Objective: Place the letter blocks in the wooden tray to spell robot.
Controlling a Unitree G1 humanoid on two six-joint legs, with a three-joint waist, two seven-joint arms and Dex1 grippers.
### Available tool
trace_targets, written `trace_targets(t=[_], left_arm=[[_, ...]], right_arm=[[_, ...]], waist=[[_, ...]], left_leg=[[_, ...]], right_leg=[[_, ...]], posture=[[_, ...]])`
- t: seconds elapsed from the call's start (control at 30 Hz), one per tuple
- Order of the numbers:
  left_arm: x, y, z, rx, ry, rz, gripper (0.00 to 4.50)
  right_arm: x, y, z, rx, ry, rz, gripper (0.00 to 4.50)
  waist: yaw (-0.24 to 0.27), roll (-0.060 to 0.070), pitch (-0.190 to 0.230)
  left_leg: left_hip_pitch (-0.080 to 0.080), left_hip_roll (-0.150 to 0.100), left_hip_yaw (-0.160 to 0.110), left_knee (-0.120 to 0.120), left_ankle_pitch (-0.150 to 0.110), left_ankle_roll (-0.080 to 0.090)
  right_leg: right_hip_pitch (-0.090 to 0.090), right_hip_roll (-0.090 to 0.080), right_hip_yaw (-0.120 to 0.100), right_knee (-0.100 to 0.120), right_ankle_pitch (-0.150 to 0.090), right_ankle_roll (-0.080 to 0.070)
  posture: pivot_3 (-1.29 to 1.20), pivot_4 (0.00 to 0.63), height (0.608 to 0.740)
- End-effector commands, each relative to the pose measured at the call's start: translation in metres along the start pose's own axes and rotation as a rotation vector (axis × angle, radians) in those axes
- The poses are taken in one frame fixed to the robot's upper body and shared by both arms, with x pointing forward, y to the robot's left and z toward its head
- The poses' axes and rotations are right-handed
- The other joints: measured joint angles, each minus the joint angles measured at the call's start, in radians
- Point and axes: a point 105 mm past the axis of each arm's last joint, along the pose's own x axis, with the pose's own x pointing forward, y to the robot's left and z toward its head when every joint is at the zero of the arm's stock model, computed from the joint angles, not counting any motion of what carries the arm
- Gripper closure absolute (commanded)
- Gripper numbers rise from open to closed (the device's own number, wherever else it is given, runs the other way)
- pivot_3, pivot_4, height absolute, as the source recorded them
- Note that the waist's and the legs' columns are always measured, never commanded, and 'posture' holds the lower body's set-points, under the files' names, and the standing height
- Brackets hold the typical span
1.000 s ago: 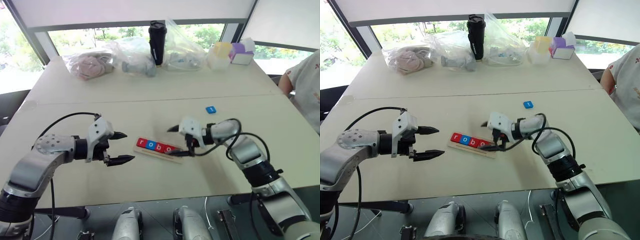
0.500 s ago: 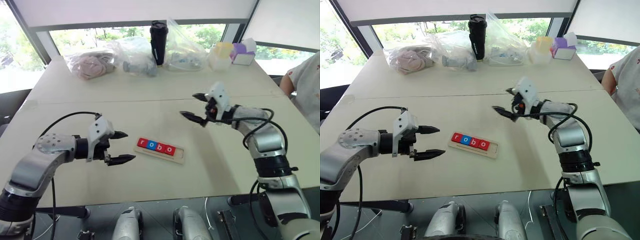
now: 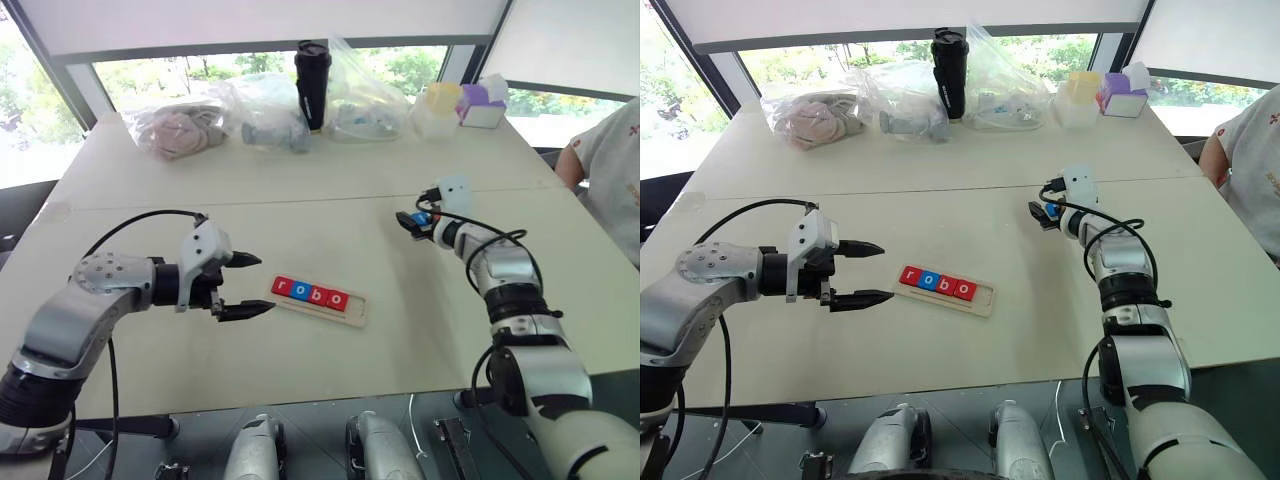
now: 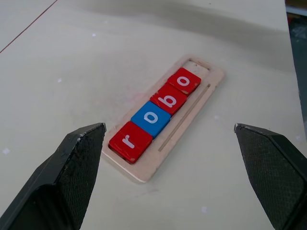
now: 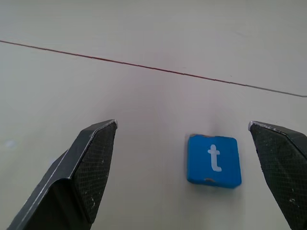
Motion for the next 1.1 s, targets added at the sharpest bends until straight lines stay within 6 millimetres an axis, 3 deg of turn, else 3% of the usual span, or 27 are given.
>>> trace_targets(t=[0.03,0.37,0.5,0.63,0.8,0.9,0.93,1.0,1.1], left_arm=[[-0.004,-0.001,0.008,0.034,-0.008,0.005,0.00],[-0.006,-0.003,0.006,0.027,-0.010,0.022,0.00],[-0.005,-0.003,0.006,0.026,-0.011,0.024,0.00],[-0.005,-0.002,0.005,0.023,-0.011,0.025,0.00],[-0.004,-0.003,0.005,0.021,-0.011,0.021,0.00],[-0.004,-0.003,0.004,0.020,-0.010,0.018,0.00],[-0.004,-0.003,0.004,0.019,-0.011,0.017,0.00],[-0.004,-0.003,0.005,0.019,-0.013,0.013,0.00],[-0.004,-0.001,0.007,0.024,-0.018,0.008,0.00]], right_arm=[[0.004,-0.009,0.002,0.000,-0.008,-0.048,0.02],[0.007,-0.019,-0.009,0.066,0.033,-0.100,0.02],[0.008,-0.015,-0.011,0.078,0.040,-0.075,1.28],[0.009,-0.011,-0.015,0.088,0.045,-0.055,3.31],[0.003,-0.019,0.007,0.083,-0.054,-0.048,3.29],[-0.017,-0.023,0.029,0.053,-0.145,-0.042,3.29],[-0.032,-0.021,0.033,0.057,-0.172,-0.038,3.29],[-0.067,-0.008,0.030,0.054,-0.198,-0.029,3.29],[-0.104,0.015,0.009,0.094,-0.149,-0.040,3.29]], waist=[[0.001,0.000,0.000],[-0.001,0.000,0.000],[0.000,0.000,0.000],[-0.001,0.000,0.000],[0.000,0.000,0.000],[0.003,0.001,0.000],[0.007,0.001,0.001],[0.012,0.001,0.000],[0.011,0.002,0.000]], left_leg=[[0.000,0.000,0.000,0.000,0.000,0.000],[0.000,0.000,0.000,0.000,0.000,0.000],[0.000,0.000,0.000,0.000,0.000,0.000],[0.000,0.000,-0.001,0.000,0.000,0.000],[0.001,0.000,-0.001,0.000,0.000,0.000],[0.000,0.000,-0.001,0.000,0.000,0.000],[0.000,0.000,-0.001,0.000,0.000,0.000],[-0.001,0.000,-0.002,-0.001,0.000,0.000],[-0.002,0.000,-0.003,-0.002,0.000,-0.001]], right_leg=[[0.000,0.000,0.000,0.000,0.000,0.000],[0.001,0.000,0.000,0.000,0.000,0.000],[0.001,0.000,0.000,0.000,0.000,0.000],[0.001,0.000,0.000,0.000,0.000,0.000],[0.001,0.000,0.000,0.000,0.000,0.000],[0.001,0.000,0.000,0.000,0.000,0.000],[0.000,-0.001,0.000,0.000,0.000,0.000],[0.000,-0.001,0.000,0.001,0.000,0.001],[-0.001,0.000,-0.001,0.001,-0.001,0.003]], posture=[[0.00,0.150,0.740],[0.00,0.150,0.740],[0.00,0.150,0.740],[0.00,0.150,0.740],[0.00,0.150,0.740],[0.00,0.150,0.740],[0.00,0.150,0.740],[0.00,0.150,0.740],[0.00,0.150,0.740]])
